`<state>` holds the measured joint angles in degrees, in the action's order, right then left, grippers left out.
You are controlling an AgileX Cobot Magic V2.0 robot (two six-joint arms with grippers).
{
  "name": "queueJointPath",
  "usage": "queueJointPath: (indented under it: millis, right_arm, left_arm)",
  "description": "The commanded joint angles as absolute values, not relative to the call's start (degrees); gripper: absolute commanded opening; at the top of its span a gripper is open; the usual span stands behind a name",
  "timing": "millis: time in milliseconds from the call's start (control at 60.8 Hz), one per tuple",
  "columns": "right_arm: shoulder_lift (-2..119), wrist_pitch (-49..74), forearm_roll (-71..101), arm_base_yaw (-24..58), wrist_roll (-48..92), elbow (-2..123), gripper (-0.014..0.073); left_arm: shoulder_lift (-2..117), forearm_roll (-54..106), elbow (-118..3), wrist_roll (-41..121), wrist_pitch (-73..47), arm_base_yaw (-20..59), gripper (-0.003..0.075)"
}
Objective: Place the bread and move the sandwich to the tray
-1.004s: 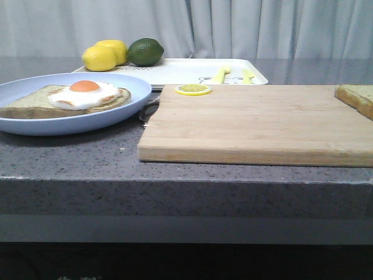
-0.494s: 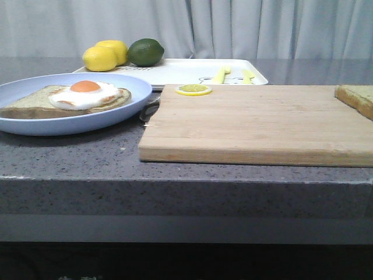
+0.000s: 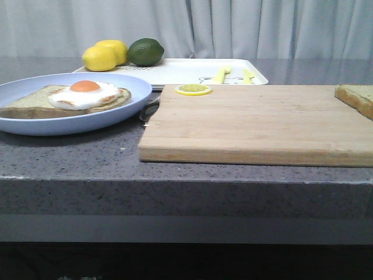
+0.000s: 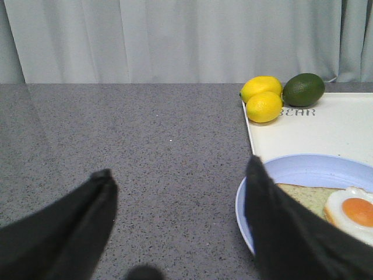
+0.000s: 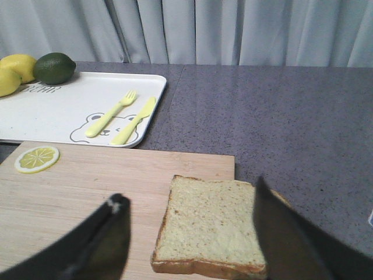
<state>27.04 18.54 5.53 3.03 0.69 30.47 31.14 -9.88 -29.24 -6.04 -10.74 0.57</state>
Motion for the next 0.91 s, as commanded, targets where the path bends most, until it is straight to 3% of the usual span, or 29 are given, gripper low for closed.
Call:
queueJointPath:
  millis: [0,148,362,740,889]
  right_arm:
    - [27.7,14.0,5.5,2.9,0.7,32.2,0.0638]
    - [29.4,15.4,5.5,2.9,0.7,33.8,0.0598]
    - [44.4,31.1,5.5,0.9,0.6,48.9,0.0531]
    - [70.1,45.3,9.2,-16.3,-1.5,65.9,0.0528]
    - [77.5,47.8,13.9,-21.8,6.8,69.9,0.0514]
  left_arm:
    - [31.6,-10.0,-31.2,-6.5,-6.0,0.5,0.0637]
    - [31.6,-10.0,-31.2,-6.5,-6.0,0.5,0.0640]
    - [31.6,-10.0,-31.2,-6.5,-6.0,0.5,0.0640]
    - [31.6,-10.0,-31.2,-6.5,-6.0,0.5,0.0640]
    - [31.6,-10.0,-31.2,-6.5,-6.0,0.6,0.0640]
